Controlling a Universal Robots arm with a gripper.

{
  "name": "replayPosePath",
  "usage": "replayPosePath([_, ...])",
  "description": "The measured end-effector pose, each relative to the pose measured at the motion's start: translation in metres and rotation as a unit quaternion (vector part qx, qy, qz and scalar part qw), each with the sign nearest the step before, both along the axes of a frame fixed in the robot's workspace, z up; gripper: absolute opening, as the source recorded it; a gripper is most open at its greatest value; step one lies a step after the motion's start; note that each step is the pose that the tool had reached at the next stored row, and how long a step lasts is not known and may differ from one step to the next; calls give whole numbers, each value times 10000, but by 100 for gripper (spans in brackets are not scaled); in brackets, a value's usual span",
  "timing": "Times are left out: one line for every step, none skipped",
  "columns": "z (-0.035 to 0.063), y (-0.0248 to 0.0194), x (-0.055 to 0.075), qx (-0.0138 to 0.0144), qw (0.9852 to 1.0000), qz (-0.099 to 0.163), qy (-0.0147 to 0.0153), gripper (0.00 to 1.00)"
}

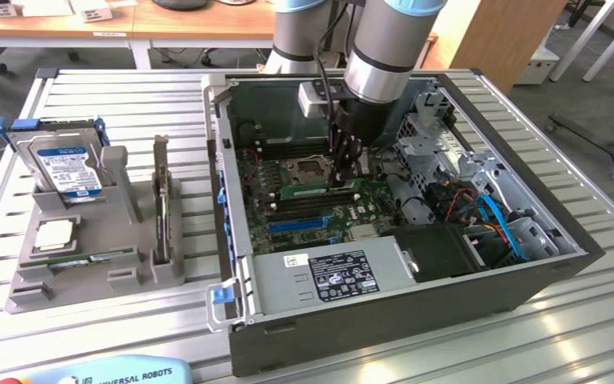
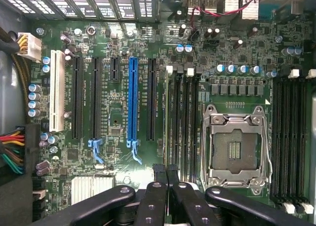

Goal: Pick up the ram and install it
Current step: 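Insert the ram into the slot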

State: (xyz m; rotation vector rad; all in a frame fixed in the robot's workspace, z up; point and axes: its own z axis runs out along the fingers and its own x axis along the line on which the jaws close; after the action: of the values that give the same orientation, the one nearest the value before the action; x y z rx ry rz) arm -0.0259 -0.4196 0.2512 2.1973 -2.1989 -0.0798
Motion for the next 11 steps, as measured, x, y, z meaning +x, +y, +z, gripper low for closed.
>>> replayPosePath([0, 0, 0, 0, 10000, 0, 0, 11])
replayPosePath([0, 0, 0, 0, 10000, 0, 0, 11])
replayPosePath([-1, 0, 0, 0, 10000, 0, 0, 11])
replayPosePath([-2, 3, 0, 2, 10000, -1, -1, 11])
replayPosePath([-4, 8, -1, 2, 10000, -5, -1, 11])
replayPosePath([-4, 12, -1, 2, 10000, -15, -1, 11])
replayPosePath([-5, 12, -1, 2, 10000, -25, -1, 11])
replayPosePath([-5, 12, -1, 2, 10000, -26, -1, 11])
replayPosePath([-5, 12, -1, 1, 10000, -27, 0, 11])
replayPosePath([-4, 12, -2, 1, 10000, -33, 0, 11])
replayPosePath([-5, 12, -2, 0, 10000, -56, 0, 11])
